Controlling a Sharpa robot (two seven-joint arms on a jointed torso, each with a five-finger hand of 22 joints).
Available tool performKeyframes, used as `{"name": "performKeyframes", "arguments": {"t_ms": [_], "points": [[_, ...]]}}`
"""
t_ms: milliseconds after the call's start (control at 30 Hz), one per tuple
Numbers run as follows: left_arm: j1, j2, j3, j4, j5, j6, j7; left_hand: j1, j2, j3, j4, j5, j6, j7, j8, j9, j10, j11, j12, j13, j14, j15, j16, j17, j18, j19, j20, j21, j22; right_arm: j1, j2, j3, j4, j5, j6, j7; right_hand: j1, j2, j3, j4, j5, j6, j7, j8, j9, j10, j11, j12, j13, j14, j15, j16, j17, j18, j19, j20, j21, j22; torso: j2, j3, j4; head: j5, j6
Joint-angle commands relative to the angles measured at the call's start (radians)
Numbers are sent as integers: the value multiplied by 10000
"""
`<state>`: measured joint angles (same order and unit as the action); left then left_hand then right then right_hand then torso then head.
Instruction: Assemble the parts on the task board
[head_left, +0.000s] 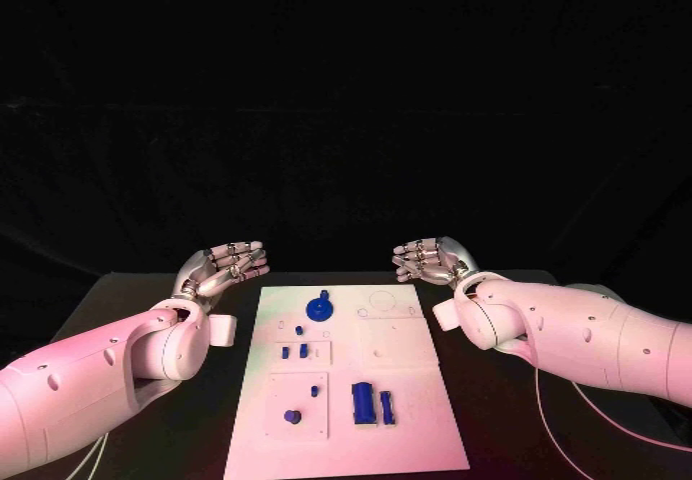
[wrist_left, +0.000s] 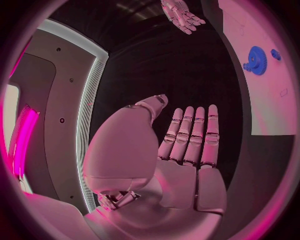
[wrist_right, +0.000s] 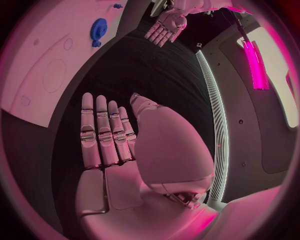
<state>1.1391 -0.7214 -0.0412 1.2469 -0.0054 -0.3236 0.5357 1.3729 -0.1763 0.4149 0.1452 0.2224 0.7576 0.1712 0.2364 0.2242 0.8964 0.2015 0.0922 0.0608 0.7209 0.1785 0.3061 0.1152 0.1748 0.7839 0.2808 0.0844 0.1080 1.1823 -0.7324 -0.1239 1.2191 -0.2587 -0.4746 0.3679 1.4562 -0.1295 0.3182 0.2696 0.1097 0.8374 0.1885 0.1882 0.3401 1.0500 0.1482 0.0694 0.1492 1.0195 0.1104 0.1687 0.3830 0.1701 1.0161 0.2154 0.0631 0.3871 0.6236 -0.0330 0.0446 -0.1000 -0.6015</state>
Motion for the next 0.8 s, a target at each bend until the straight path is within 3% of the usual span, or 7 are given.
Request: {"name": "performKeyframes", "arguments": {"t_ms": [33, 67, 267, 300, 333, 367, 800], "points": [[-5, -47, 1, 67, -19, -23, -17, -4278, 1763, -4149, -1452, -2224, -7576, -1712, -2364, -2242, -8964, -2015, -922, -608, -7209, -1785, -3061, -1152, -1748, -7839, -2808, -844, -1080, -16, -50, 12, 86, -26, -60, -8, -4558, 1295, -3182, -2696, -1097, -8374, -1885, -1882, -3401, -3261, -1482, -694, -1492, -3173, -1104, -1687, -3830, -1701, -10161, -2154, -631, -3871, -5, -4, -14, -5, -28], [-15, -53, 6, 104, -18, -74, -18, -4631, 1763, -4149, -1452, -2224, -7576, -1712, -2364, -2242, -8964, -2015, -922, -608, -7209, -1785, -3061, -1152, -1748, -7839, -2808, -844, -1080, -35, -57, 30, 137, 13, -104, 15, -4940, 1295, -3182, -2696, -1097, -8374, -1885, -1882, -3401, -10500, -1482, -694, -1492, -10195, -1104, -1687, -3830, -1701, -10161, -2154, -631, -3871, -26, 5, -25, 21, -27], [-177, -152, 81, 681, -5, -884, -44, -6688, 1763, -4149, -1452, -2224, -7576, -1712, -2364, -2242, -8964, -2015, -922, -608, -7209, -1785, -3061, -1152, -1748, -7839, -2808, -844, -1080, -345, -157, 321, 947, 631, -788, 376, -7123, 1295, -3182, -2696, -1097, -8374, -1885, -1882, -3401, -10500, -1482, -694, -1492, -10195, -1104, -1687, -3830, -1701, -10161, -2154, -631, -3871, -343, 139, -199, 426, -9], [-196, -163, 90, 749, -3, -980, -47, -13729, 1763, -4149, -1452, -2224, -7576, -1712, -2364, -2242, -8964, -2015, -922, -608, -7209, -1785, -3061, -1152, -1748, -7839, -2808, -844, -1080, -381, -169, 355, 1043, 704, -869, 419, -7324, 1295, -3182, -2696, -1097, -8374, -1885, -1882, -3401, -10500, -1482, -694, -1492, -10195, -1104, -1687, -3830, -1701, -10161, -2154, -631, -3871, -381, 155, -219, 474, -7], [-237, -189, 109, 897, 0, -1188, -54, -13729, 1763, -4149, -1452, -2224, -7576, -1712, -2364, -2242, -8964, -2015, -922, -608, -7209, -1785, -3061, -1152, -1748, -7839, -2808, -844, -1080, -461, -195, 430, 1251, 864, -1045, 512, -7503, 1295, -3182, -2696, -1097, -8374, -1885, -1882, -3401, -10500, -1482, -694, -1492, -10195, -1104, -1687, -3830, -1701, -10161, -2154, -631, -3871, -457, 187, -261, 571, -3], [-307, -231, 141, 1146, 6, -1537, -65, -13729, 1763, -4149, -1452, -2224, -7576, -1712, -2364, -2242, -8964, -2015, -922, -608, -7209, -1785, -3061, -1152, -1748, -7839, -2808, -844, -1080, -594, -239, 555, 1601, 1131, -1341, 668, -14562, 1295, -3182, -2696, -1097, -8374, -1885, -1882, -3401, -10500, -1482, -694, -1492, -10195, -1104, -1687, -3830, -1701, -10161, -2154, -631, -3871, -557, 230, -316, 698, 2], [-858, -566, 396, 3113, 52, -4298, -152, -13729, 1763, -4149, -1452, -2224, -7576, -1712, -2364, -2242, -8964, -2015, -922, -608, -7209, -1785, -3061, -1152, -1748, -7839, -2808, -844, -1080, -1322, -476, 1238, 3507, 2586, -2952, 1520, -14562, 1295, -3182, -2696, -1097, -8374, -1885, -1882, -3401, -10500, -1482, -694, -1492, -10195, -1104, -1687, -3830, -1701, -10161, -2154, -631, -3871, -794, 330, -446, 1000, 15]]}}
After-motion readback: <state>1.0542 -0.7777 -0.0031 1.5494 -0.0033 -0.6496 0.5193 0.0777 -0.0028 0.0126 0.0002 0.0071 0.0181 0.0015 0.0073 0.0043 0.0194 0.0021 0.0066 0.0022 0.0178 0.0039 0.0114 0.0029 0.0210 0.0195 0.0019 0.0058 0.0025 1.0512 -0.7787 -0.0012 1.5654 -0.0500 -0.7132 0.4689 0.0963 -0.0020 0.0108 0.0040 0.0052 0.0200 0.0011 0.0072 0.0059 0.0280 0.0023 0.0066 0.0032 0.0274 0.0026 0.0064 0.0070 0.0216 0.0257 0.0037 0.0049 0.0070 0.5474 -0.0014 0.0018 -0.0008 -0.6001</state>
